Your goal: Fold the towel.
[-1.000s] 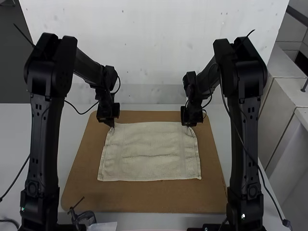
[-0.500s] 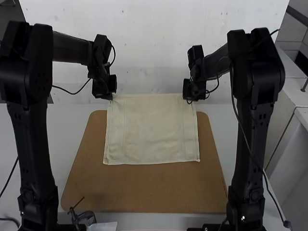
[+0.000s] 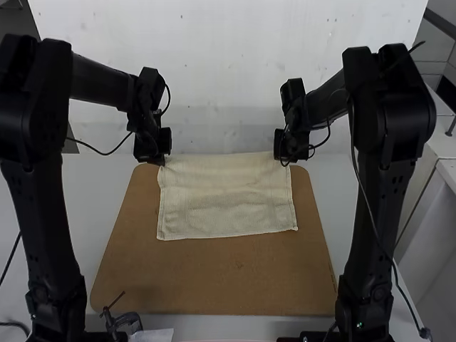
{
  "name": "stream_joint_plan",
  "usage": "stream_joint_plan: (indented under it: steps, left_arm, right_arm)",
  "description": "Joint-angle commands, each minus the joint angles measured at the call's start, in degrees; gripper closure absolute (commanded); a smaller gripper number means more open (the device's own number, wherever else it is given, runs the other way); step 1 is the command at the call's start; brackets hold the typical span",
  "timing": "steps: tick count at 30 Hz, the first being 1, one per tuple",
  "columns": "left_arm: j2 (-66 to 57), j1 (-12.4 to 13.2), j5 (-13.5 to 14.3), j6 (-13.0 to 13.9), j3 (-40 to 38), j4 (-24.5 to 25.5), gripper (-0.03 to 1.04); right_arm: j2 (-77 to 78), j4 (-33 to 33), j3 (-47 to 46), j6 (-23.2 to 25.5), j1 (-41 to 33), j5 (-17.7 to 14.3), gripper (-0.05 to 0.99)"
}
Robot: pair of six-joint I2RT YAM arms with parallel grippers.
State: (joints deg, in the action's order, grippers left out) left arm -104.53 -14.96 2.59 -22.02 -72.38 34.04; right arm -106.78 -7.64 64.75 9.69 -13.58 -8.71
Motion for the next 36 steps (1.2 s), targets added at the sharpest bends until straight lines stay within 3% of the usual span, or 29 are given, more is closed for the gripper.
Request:
stream_joint_plan:
  steps: [1, 9, 17, 27, 31, 36]
  left_arm:
    - [5.0, -0.7, 0.9, -0.2, 4.9, -1.3, 1.00]
    - [12.2, -3.1, 0.6, 0.0, 14.7, -2.5, 1.00]
    - [23.5, -3.7, 0.0, 0.6, 24.5, -3.5, 1.00]
    - [25.6, -4.9, -1.4, 0.7, 29.5, -3.5, 1.00]
    - [24.3, -5.4, -0.5, 0.7, 29.8, -4.2, 1.00]
    - [19.8, -5.0, 0.0, 0.7, 29.7, -9.2, 1.00]
  right_arm:
    - [6.2, -0.2, -3.1, -1.3, 0.5, -1.0, 0.92]
    - [13.7, -0.4, -12.5, -3.4, -0.6, -0.5, 0.92]
    - [21.4, -0.4, -21.8, -5.5, -0.9, 1.0, 0.92]
    - [24.9, 0.1, -26.7, -5.6, -2.1, 1.0, 0.92]
    - [24.8, 1.0, -26.8, -5.4, -2.9, 0.8, 0.92]
    - [21.7, 3.9, -25.3, -5.4, -2.3, 0.5, 0.92]
